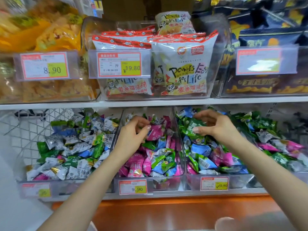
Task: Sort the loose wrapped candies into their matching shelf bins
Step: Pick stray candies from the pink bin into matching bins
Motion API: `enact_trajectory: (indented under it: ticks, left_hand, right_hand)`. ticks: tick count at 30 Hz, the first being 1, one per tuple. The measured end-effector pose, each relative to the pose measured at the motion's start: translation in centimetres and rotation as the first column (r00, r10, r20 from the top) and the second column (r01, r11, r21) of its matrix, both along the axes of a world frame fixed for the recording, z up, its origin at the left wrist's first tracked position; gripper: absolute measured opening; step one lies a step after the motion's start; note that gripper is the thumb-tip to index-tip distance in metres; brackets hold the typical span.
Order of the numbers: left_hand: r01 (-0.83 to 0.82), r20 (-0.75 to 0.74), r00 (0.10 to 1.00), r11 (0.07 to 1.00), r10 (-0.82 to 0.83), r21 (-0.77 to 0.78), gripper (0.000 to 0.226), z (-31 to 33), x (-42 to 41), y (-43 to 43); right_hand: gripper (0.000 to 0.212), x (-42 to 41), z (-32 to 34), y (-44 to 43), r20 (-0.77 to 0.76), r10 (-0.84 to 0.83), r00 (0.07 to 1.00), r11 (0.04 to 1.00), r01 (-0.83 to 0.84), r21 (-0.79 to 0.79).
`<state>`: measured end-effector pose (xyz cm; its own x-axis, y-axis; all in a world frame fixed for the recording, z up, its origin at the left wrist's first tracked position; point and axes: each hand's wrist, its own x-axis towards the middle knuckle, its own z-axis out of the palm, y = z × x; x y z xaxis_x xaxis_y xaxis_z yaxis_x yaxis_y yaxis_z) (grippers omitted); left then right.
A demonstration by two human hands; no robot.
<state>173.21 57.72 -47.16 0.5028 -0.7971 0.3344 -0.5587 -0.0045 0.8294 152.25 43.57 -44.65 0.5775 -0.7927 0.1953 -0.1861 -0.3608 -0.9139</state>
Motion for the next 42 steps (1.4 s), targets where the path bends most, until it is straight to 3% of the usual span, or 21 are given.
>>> enact_trajectory:
  ticks: [4,7,10,13,15,19,22,24,29,35,39,42]
  left_hand:
    - [0.057,0.031,0.998,0.997,-0.058,0.048,0.008,-0.3,-0.9,-0.3]
    - [0.088,0.023,0.996,0.994,-0.09,0.07,0.011,-0.5,-1.6,-0.5]
    - [0.116,0.018,0.993,0.991,-0.117,0.068,0.007,-0.6,-2.3,-1.0]
    - [0.129,0.025,0.991,0.989,-0.131,0.071,0.007,-0.6,-3.2,-1.7]
    - [0.14,0.037,0.989,0.987,-0.143,0.077,0.013,-0.6,-3.8,-2.1]
    - [0.15,0.055,0.986,0.984,-0.156,0.091,0.017,-0.7,-4.4,-2.5]
    - [0.142,0.094,0.984,0.984,-0.152,0.105,0.011,-0.8,-4.3,-2.6]
    - [0.116,0.171,0.976,0.985,-0.136,0.125,0.005,-0.8,-3.9,-2.5]
    - [0.065,0.329,0.937,0.985,-0.114,0.159,0.013,-0.7,-1.9,-2.1]
    - [-0.075,0.323,0.946,0.989,0.03,0.13,0.013,-0.1,1.6,-1.4]
    - [0.104,0.363,0.91,0.959,-0.198,0.263,0.008,-0.8,0.6,-1.2]
    - [0.148,0.458,0.822,0.903,-0.338,0.402,0.025,-2.4,-0.9,-1.7]
  right_hand:
    - [0.033,-3.0,-0.8,-1.9,-0.036,-0.057,0.998,0.998,0.058,0.005]
    - [0.033,-5.4,-1.0,-3.1,-0.096,-0.172,0.98,0.982,0.163,-0.095]
    - [0.038,-8.6,-0.9,-5.3,-0.092,-0.419,0.903,0.893,0.393,-0.219]
    - [0.038,-11.8,-1.4,-7.5,-0.025,-0.578,0.816,0.805,0.565,-0.181]
    - [0.038,-12.9,-2.1,-8.5,-0.093,-0.616,0.783,0.782,0.591,-0.2]
    - [0.036,-12.8,-2.7,-8.5,-0.361,-0.632,0.686,0.769,0.498,-0.4]
    - [0.036,-11.7,-1.9,-7.5,-0.283,-0.652,0.704,0.734,0.492,-0.467]
    - [0.029,-10.1,-1.0,-6.3,-0.2,-0.603,0.772,0.745,0.456,-0.488]
    - [0.019,-4.6,0.2,-1.7,-0.164,-0.257,0.952,0.884,0.163,-0.439]
    - [0.018,-0.3,-0.5,1.2,-0.253,-0.02,0.967,0.907,-0.089,-0.411]
    - [0.018,1.0,-1.1,1.7,-0.317,0.033,0.948,0.888,-0.174,-0.426]
    - [0.016,1.4,-1.4,1.7,-0.334,0.033,0.942,0.874,-0.189,-0.448]
